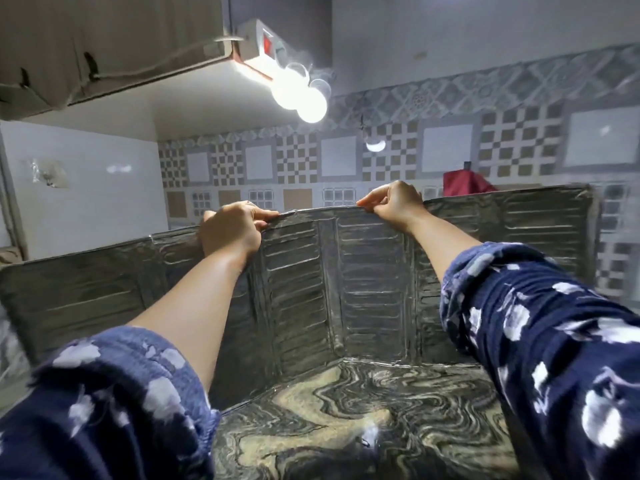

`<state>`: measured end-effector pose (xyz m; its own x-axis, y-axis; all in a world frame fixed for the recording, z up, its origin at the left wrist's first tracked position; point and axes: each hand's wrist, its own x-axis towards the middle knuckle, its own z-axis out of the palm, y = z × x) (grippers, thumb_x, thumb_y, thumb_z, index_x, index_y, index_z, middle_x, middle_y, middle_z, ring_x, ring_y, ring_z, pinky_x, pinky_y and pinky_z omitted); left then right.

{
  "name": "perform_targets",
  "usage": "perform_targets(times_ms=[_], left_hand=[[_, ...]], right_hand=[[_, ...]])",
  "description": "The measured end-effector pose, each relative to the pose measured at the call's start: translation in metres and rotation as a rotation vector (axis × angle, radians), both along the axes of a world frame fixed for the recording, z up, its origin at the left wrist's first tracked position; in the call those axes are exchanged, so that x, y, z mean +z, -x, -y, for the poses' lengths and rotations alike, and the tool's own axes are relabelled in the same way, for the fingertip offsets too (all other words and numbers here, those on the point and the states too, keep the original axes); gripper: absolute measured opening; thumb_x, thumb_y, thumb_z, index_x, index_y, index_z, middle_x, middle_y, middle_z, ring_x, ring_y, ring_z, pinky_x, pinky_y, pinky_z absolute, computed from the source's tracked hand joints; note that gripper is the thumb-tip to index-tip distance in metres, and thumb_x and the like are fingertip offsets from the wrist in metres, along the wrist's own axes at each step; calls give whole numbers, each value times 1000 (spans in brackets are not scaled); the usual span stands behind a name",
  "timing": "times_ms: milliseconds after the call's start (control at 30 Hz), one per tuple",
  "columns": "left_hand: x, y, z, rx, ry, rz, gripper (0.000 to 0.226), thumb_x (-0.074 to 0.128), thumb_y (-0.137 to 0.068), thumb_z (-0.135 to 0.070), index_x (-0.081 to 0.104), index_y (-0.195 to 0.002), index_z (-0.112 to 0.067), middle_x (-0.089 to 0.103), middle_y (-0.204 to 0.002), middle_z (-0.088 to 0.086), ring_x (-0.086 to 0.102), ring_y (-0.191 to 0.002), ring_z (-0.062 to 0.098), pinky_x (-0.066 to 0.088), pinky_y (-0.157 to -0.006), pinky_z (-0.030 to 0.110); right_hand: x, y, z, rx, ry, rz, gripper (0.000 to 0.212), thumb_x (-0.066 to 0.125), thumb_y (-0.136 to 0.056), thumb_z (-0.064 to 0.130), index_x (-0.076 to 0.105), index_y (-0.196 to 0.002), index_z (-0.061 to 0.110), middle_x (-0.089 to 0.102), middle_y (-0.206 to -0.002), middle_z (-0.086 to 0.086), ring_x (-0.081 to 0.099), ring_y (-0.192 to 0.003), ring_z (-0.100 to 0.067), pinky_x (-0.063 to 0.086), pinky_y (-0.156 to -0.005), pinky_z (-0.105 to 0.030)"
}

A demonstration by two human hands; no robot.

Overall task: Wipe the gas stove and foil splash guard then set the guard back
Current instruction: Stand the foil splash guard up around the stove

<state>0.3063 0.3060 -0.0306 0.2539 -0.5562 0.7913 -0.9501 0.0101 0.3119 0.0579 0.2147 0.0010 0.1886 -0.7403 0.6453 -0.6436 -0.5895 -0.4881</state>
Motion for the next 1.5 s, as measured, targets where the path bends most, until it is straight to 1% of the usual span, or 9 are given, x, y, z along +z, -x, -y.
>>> perform_targets(times_ms=[133, 300, 467, 633, 800, 1067, 1233, 1367, 1500], left_hand=[[4, 25, 27, -64, 31, 33, 23, 61, -92, -22, 72, -102, -40, 70, -112, -12, 63, -101, 20, 38, -91, 35], [16, 70, 67, -105, 45, 29, 17, 62, -89, -35, 71, -99, -45, 71, -110, -12, 64, -100, 22, 40, -81, 30], [20, 139, 104, -173, 98, 38, 17, 64, -86, -38, 74, -100, -38, 73, -107, -4, 66, -99, 23, 42, -83, 30], [20, 204, 156, -256, 113, 33, 23, 63, -84, -49, 73, -103, -40, 73, -108, -7, 65, -97, 24, 42, -80, 30], [19, 273, 195, -380, 109, 59, 22, 62, -88, -40, 71, -107, -40, 70, -114, -11, 65, -100, 19, 41, -88, 33], [-4, 348, 242, -516, 109, 64, 24, 60, -89, -26, 71, -107, -38, 72, -110, -8, 65, -94, 20, 41, -82, 33], [-39, 374, 259, -637, 69, 26, 31, 58, -85, -16, 74, -102, -37, 73, -102, -7, 68, -90, 20, 51, -80, 38], [-71, 389, 270, -639, 9, 50, 39, 56, -82, -11, 73, -104, -38, 73, -98, -5, 68, -90, 22, 52, -74, 37], [-92, 399, 279, -646, -36, 40, 39, 57, -82, -8, 73, -103, -37, 73, -104, -9, 68, -94, 16, 52, -78, 33]], right_hand=[[8, 31, 15, -66, 24, -23, 24, 63, -86, 9, 77, -89, 29, 74, -104, 5, 64, -105, -17, 43, -103, -42], [20, 83, 31, -123, 45, -32, 20, 64, -88, 10, 76, -97, 21, 73, -108, 0, 66, -98, -14, 52, -93, -31], [28, 150, 52, -245, 99, -85, 16, 68, -86, 17, 77, -97, 25, 74, -106, 2, 65, -101, -17, 48, -96, -34], [32, 223, 74, -304, 117, -102, 17, 69, -85, 16, 76, -99, 20, 72, -111, 0, 63, -101, -16, 46, -91, -28], [35, 294, 96, -381, 143, -144, 18, 68, -85, 17, 76, -101, 20, 73, -108, 0, 64, -102, -17, 45, -96, -31], [11, 374, 125, -442, 110, -121, 18, 69, -85, 14, 75, -102, 17, 73, -105, -3, 58, -89, -12, 43, -83, -25], [-24, 404, 136, -474, 61, -99, 17, 69, -85, 17, 76, -100, 21, 73, -104, 0, 61, -97, -15, 43, -89, -25], [-55, 419, 144, -485, 42, -62, 16, 70, -84, 18, 76, -97, 26, 73, -101, -1, 55, -105, -19, 34, -109, -38], [-85, 431, 155, -489, 0, -27, 15, 70, -83, 20, 75, -91, 31, 74, -99, -1, 49, -122, -26, 29, -113, -43]])
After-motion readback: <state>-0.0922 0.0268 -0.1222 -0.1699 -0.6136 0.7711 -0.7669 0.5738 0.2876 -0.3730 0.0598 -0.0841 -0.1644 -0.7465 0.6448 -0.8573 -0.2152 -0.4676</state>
